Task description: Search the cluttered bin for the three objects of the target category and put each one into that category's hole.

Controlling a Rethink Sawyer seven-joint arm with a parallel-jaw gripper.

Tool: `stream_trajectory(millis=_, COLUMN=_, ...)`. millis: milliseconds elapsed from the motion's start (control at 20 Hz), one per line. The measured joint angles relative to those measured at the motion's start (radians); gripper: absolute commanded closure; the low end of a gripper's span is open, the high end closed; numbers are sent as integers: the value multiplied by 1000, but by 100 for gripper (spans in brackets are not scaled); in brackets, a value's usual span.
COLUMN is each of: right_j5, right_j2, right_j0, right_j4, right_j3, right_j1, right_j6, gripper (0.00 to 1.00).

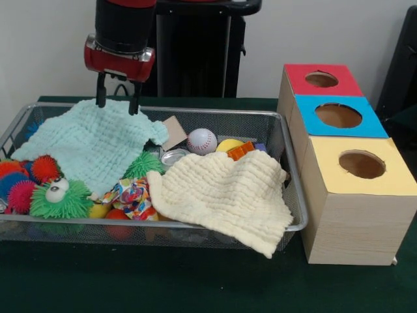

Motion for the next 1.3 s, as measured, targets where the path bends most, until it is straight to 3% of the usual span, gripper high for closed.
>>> stream_trajectory(millis=500, right_j5=5, right_j2=14, right_j0=-31, right_j4=-3, right_j3=-45, right_j1=22, right_j6=-3, gripper=0)
stream_trajectory(millis=1300, right_j5=-3, right_j2=28, right_j0=-67, right_j4=-88, right_j3=-61, right_j1=132, right_j6=-3, gripper=0)
